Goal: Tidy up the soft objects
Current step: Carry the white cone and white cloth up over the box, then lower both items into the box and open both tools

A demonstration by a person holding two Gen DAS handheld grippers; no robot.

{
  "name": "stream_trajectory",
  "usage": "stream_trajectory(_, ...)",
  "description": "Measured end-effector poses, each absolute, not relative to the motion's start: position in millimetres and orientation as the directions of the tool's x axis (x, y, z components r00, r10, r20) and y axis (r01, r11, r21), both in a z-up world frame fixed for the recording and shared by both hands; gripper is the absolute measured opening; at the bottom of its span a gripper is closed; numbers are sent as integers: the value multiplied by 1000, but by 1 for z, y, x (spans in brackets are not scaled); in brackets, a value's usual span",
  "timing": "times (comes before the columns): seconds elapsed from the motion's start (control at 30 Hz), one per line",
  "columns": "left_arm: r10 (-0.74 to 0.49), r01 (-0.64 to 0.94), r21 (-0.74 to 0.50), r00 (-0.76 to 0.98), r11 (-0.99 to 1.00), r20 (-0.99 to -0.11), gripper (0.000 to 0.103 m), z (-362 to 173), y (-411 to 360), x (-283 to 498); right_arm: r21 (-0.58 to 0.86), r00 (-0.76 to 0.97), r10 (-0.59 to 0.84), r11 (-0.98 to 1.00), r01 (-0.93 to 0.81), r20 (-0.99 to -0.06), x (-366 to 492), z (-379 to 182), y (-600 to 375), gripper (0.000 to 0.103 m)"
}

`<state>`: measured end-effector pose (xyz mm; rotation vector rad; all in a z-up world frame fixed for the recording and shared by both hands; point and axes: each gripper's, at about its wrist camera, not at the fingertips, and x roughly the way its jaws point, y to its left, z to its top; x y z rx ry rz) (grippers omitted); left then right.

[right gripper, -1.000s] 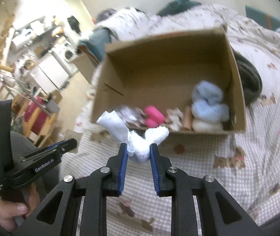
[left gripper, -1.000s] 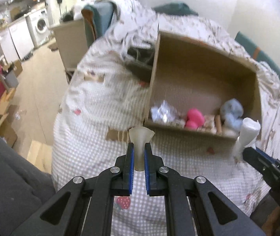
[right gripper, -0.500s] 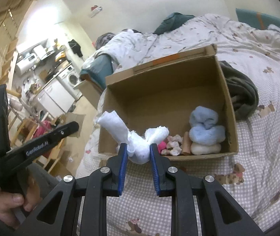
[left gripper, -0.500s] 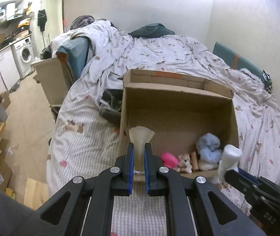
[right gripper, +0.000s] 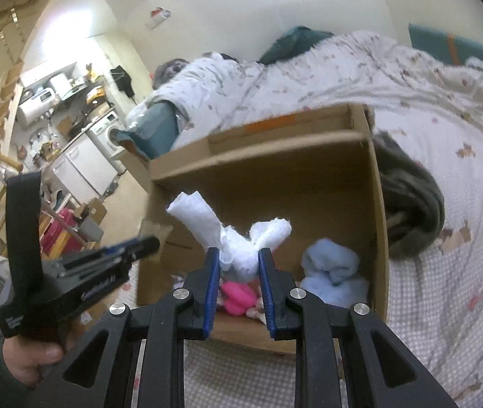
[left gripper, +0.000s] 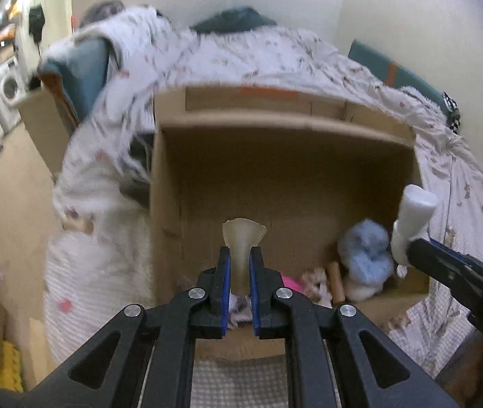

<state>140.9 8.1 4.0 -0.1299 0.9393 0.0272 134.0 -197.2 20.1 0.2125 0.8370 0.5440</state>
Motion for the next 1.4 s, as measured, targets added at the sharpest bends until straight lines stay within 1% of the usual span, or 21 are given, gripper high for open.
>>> stream_trajectory(0.1,-13,-84,-73,564,994,-825,9,-10,5,141,402,512,512,859,-317,-690,139,0,-199,25)
stream_trajectory(0.17,-14,-86,-74,558,994,-830,10,-14,4,142,395,507,500,866,-307,-702,139,-4,-198,24)
stream_trajectory(0.33,-28,-111,-103,535,988,-844,12,-21,11,139,393,504,497,867,-305,-706,142,-6,-198,24)
stream_trajectory(0.5,-45,-100,-113,523,989,-851,13,-25,9,138,395,491,501,865,-310,-713,144,-10,-194,24)
stream_trajectory(0.57,-53,-91,-118,525,989,-850,16,-24,6,138,392,484,502,864,-315,-717,143,-11,-191,24)
stream_trajectory(0.63,-56,-85,-119,527,989,-848,18,-23,4,138,385,481,498,866,-319,-722,143,-12,-189,24)
stream_trajectory(0.77,-56,-83,-117,527,990,-848,25,-22,1,137,379,469,496,866,-325,-731,143,-15,-186,25)
stream_trajectory(0.93,-30,-85,-88,528,993,-849,27,-20,-2,136,368,460,487,871,-326,-743,143,-18,-184,24)
stream_trajectory(1.0,-28,-78,-81,527,994,-850,31,-20,-4,136,375,454,489,869,-323,-745,144,-19,-183,25)
stream_trajectory(1.03,-26,-73,-76,526,994,-850,38,-20,-5,135,377,453,490,869,-321,-745,144,-20,-183,25)
stream_trajectory(1.07,-20,-71,-68,527,995,-849,47,-20,-6,135,379,452,491,869,-319,-745,144,-20,-184,26)
stream_trajectory(1.13,-7,-65,-50,537,997,-844,57,-19,-9,133,392,447,497,866,-311,-744,145,-20,-186,28)
stream_trajectory(1.17,-2,-60,-41,545,997,-838,60,-17,-10,132,400,446,501,864,-307,-741,145,-21,-186,32)
stream_trajectory(1.23,16,-52,-15,559,999,-829,61,-14,-14,130,416,446,509,860,-295,-736,146,-20,-188,57)
stream_trajectory(1.27,24,-49,-5,564,999,-826,61,-13,-15,130,432,453,520,854,-290,-724,145,-19,-190,74)
stream_trajectory(1.4,44,-48,19,587,999,-808,62,-5,-16,125,439,495,526,850,-291,-691,141,-9,-196,78)
